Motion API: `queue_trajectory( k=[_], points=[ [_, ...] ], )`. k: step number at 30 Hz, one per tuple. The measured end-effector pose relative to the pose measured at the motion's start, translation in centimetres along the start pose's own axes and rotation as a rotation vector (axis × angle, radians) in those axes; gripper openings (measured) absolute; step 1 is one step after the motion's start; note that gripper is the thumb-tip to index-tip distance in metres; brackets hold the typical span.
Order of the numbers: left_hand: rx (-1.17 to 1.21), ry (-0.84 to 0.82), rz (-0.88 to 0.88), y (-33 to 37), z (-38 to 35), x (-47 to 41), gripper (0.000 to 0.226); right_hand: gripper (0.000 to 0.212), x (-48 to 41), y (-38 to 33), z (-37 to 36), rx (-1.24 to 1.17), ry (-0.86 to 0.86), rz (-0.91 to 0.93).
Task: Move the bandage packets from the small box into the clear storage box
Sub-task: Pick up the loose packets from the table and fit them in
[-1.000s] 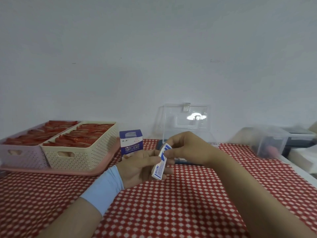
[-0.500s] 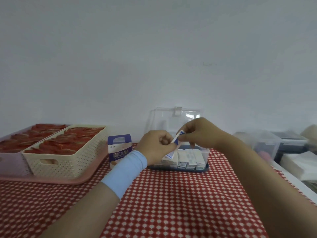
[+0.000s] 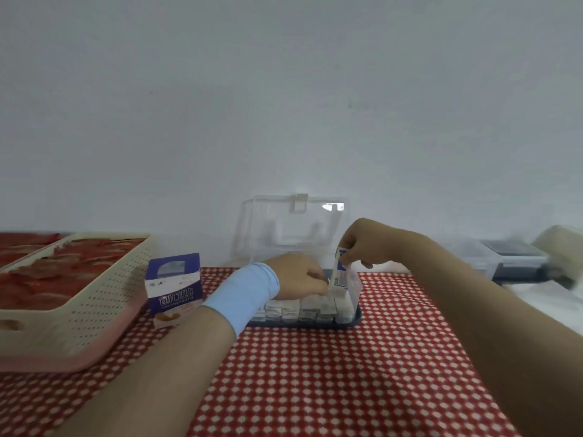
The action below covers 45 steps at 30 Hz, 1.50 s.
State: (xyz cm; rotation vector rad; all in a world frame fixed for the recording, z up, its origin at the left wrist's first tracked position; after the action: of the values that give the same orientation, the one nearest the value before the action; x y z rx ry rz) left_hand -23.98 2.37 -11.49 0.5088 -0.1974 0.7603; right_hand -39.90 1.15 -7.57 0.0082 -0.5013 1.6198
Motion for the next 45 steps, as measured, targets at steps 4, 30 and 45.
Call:
queue_trajectory(
  k=[4, 30, 45],
  points=[
    [-0.044, -0.071, 0.031, 0.0, -0.8, -0.7, 0.051, 0.014, -1.3, -0.5, -0.8, 0.078, -0.032, -0.01],
    [-0.134, -0.075, 0.021, 1.0, -0.9, -2.6, 0.062, 0.018, -2.9, -2.4, -3.2, 0.541, -0.036, -0.143],
    [-0.124, -0.097, 0.01, 1.6, -0.6, -2.0, 0.053, 0.018, -1.6, -1.2, -2.9, 0.392, 0.056, -0.062]
  ],
)
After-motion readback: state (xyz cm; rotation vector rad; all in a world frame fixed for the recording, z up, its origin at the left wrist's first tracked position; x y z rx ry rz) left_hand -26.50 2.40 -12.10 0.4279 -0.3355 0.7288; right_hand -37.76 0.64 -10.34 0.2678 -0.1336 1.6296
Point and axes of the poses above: each hand's wrist, its own x-axis away from the middle knuckle, its own z-axis out of the back of the hand, y = z × x, the point moved 6 cm from there along -x, towards the middle knuckle, and after that the axes turned 15 degrees about -y, right-handed, at the moved point
